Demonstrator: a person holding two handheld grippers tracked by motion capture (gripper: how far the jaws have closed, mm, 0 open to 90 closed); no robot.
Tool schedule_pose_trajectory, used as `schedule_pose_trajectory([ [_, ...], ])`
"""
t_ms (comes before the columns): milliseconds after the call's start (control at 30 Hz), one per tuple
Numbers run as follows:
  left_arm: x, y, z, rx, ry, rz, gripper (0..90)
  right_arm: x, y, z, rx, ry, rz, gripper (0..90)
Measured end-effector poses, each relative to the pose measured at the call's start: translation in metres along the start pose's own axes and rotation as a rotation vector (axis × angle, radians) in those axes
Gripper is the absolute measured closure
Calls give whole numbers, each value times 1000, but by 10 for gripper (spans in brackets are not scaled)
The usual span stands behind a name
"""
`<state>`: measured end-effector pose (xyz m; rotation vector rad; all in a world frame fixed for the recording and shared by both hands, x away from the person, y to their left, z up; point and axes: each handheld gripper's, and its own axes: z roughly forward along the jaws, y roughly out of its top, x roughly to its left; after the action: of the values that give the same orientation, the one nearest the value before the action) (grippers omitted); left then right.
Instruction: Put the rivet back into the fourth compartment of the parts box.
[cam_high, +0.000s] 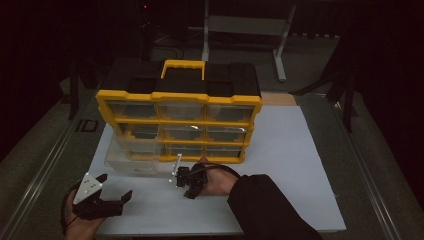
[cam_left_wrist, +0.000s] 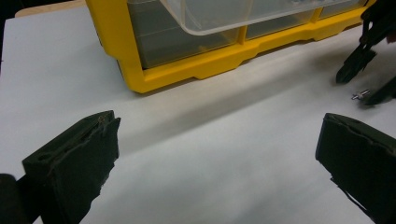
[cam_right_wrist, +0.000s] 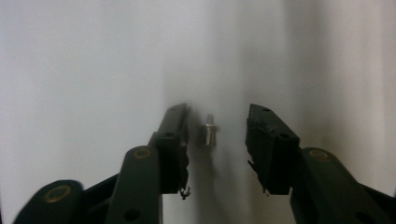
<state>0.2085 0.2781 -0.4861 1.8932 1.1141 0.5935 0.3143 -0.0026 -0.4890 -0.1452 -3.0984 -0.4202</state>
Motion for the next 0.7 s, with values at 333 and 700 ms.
schedule_pose_trajectory([
  [333,0,0,0,-1,1,-2,0,10,4,-1,56,-47,-74,815],
  [700,0,0,0,0,0,-2,0,5,-3,-15,60,-33,-15,826],
])
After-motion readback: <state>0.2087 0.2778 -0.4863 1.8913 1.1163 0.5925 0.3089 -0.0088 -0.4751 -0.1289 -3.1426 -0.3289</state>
